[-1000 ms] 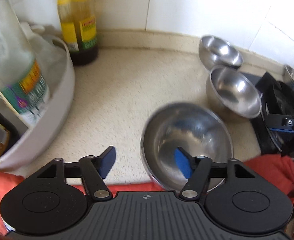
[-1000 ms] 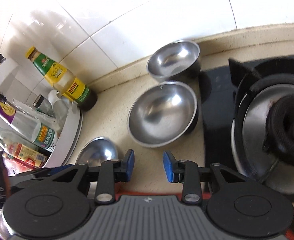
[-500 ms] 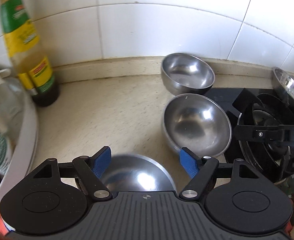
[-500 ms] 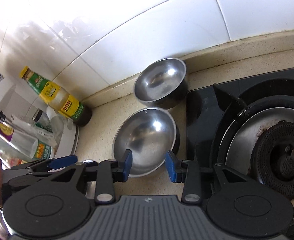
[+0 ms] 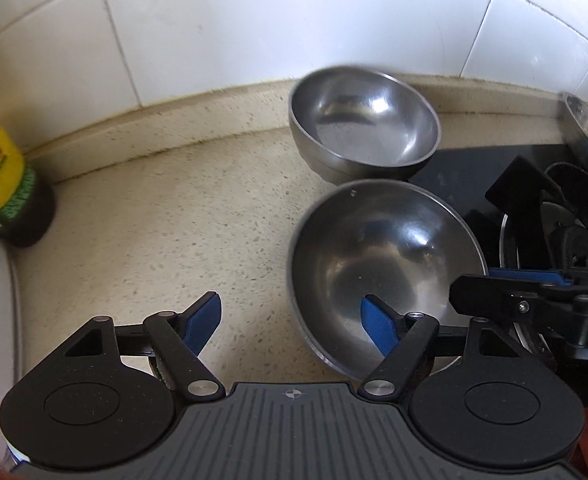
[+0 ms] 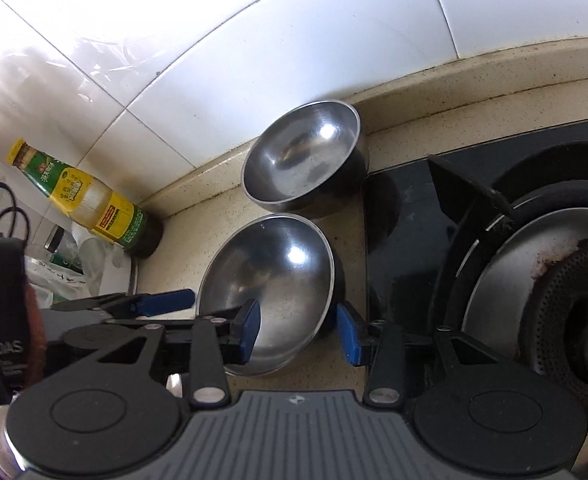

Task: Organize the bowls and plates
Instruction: 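Lift the held bowl with the left tool toward another steel bowl, then lower the bowl into the other steel bowl and open the left tool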

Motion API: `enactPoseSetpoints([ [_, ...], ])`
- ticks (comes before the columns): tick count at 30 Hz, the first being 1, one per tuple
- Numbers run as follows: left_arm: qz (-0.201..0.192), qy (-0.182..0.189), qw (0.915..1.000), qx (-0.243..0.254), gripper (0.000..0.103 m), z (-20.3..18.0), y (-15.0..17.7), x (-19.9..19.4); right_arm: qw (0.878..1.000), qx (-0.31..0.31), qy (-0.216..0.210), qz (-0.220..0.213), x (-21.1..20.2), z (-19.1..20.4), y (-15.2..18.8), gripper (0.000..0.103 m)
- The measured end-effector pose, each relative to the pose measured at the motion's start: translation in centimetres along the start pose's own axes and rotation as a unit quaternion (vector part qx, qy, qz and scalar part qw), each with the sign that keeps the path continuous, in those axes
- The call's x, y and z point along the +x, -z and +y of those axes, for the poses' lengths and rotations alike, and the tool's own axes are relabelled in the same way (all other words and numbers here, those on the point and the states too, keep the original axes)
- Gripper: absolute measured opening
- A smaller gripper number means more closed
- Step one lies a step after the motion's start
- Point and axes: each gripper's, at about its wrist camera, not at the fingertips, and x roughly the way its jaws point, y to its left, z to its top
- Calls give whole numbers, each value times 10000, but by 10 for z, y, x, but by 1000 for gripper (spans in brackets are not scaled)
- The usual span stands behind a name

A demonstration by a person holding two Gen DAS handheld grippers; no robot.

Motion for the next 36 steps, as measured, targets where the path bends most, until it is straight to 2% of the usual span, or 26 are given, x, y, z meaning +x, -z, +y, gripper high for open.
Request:
enactPoseSetpoints([
  [7,84,120,9999,23,81,1,-2,11,10000,41,6,-3,3,0,-3,43],
  [15,74,62,9999,38,83,8,-1,6,9987,260,-411,182,13,3,-6,44],
  [19,134,-87,9998,-104,84,19,-1,11,9992,243,-229,216,20,2,-7,43],
  [22,124,-56,9996,-227,84,23,-2,15,9990,196,-258,296,28,2,-5,43],
  [24,73,-93,9997,-222,82,23,-2,14,9991,156,-214,333,32,4,-4,41],
  [25,42,-103,9998,-187,78,21,-1,13,9993,101,-193,314,33,5,-3,37],
  [29,-51,42,10000,-41,62,15,2,8,9991,92,-230,356,37,1,1,31],
  [36,-74,133,9999,31,62,8,2,7,9993,-135,-203,291,32,8,3,31],
])
